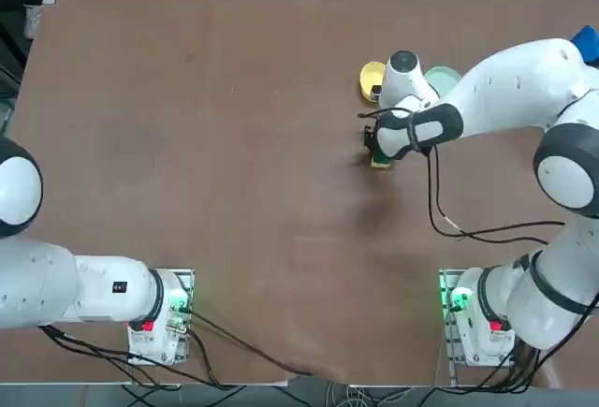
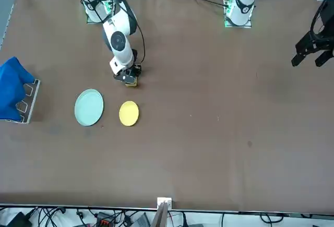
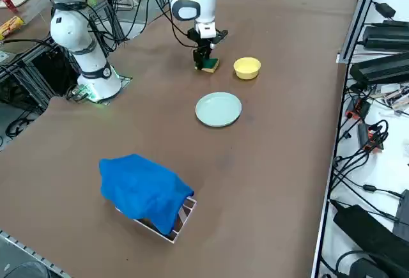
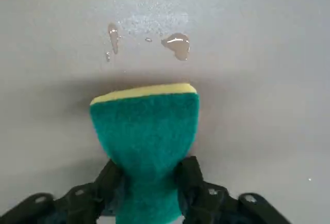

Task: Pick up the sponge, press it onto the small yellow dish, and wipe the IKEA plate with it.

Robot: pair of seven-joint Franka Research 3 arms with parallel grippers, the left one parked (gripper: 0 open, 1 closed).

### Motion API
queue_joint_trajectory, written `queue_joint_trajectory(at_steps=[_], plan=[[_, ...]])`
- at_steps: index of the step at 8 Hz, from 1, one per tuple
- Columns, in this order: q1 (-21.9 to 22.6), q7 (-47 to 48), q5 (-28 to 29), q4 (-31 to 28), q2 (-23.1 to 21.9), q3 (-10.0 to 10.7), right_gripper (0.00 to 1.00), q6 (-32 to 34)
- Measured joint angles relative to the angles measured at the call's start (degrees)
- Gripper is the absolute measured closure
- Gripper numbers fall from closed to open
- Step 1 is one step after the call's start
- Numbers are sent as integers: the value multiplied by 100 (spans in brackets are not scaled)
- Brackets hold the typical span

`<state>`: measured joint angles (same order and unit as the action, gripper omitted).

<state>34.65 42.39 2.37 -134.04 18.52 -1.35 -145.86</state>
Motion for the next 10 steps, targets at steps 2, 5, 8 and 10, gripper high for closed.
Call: queue_joint_trajectory(at_steps=[2, 5, 8, 10], plan=[[-2, -2, 0, 3, -6, 12, 63, -9], [-2, -2, 0, 36, -35, 29, 85, -51], [-1, 3, 0, 127, -253, 35, 86, -79], [-2, 3, 0, 224, -566, 57, 86, -37]])
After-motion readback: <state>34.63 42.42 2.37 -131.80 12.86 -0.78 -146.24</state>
